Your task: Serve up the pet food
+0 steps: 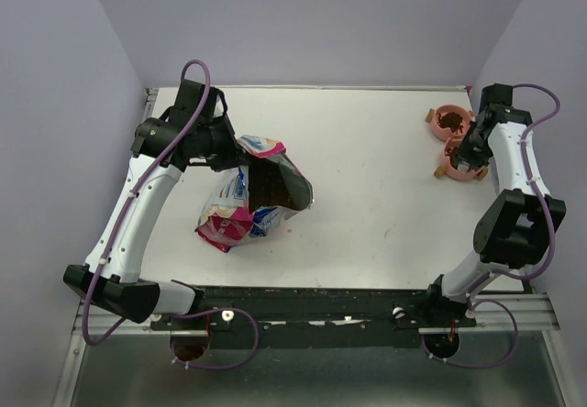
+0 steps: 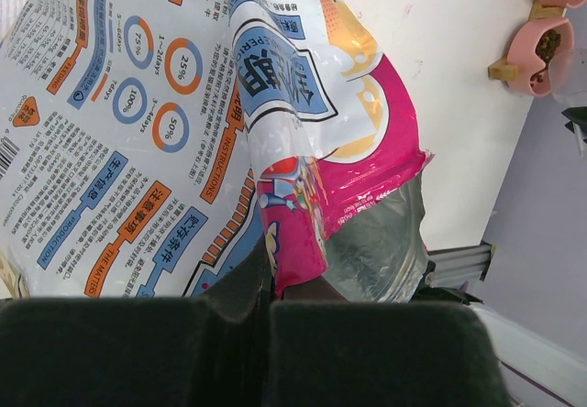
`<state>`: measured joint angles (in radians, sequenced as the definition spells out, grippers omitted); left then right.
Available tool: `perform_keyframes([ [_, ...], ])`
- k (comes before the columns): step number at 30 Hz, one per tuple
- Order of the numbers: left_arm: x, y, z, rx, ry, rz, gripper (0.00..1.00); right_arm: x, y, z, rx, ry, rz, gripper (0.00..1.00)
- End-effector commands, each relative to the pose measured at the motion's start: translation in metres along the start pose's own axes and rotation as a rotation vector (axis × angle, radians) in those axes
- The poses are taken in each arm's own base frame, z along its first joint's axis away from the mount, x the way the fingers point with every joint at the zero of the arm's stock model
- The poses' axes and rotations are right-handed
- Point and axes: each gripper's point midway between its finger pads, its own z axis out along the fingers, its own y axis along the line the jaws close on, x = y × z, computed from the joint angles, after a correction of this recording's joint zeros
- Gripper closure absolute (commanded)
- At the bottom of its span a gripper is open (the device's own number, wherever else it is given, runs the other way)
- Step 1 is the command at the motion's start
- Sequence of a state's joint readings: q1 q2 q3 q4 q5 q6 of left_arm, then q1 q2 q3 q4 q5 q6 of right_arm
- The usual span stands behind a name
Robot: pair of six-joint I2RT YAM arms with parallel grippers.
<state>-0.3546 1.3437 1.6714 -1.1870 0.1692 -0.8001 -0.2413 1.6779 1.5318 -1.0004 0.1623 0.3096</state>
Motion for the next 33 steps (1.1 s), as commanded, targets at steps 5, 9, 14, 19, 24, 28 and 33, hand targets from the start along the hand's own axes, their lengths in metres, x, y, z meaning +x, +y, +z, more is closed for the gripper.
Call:
perform_keyframes([
  [5,-0.013,-0.023,-0.017,0.117,-0.067,0.002,1.00,-0.005,0.000,-0.016,-0.014,-0.043,0.017,1.00],
  [9,-0.014,-0.024,-0.018,0.122,-0.071,0.003,1.00,-0.015,-0.001,-0.028,-0.009,-0.081,0.022,1.00],
  [14,-0.014,-0.026,-0.018,0.129,-0.064,0.001,1.00,-0.024,0.013,-0.049,-0.097,-0.099,0.023,1.00],
  [19,-0.008,-0.029,-0.013,0.153,-0.030,0.001,1.00,-0.031,0.057,-0.090,-0.380,-0.118,0.028,1.00],
  [24,0.000,-0.032,-0.008,0.186,0.009,-0.001,1.00,0.001,0.131,-0.154,-0.840,-0.024,-0.056,1.00],
  [28,0.005,-0.033,-0.003,0.201,0.036,-0.005,1.00,0.043,0.172,-0.212,-1.105,0.062,-0.184,1.00],
  [33,0.012,-0.030,0.000,0.209,0.065,-0.003,1.00,0.116,0.209,-0.294,-1.391,0.181,-0.361,1.00],
])
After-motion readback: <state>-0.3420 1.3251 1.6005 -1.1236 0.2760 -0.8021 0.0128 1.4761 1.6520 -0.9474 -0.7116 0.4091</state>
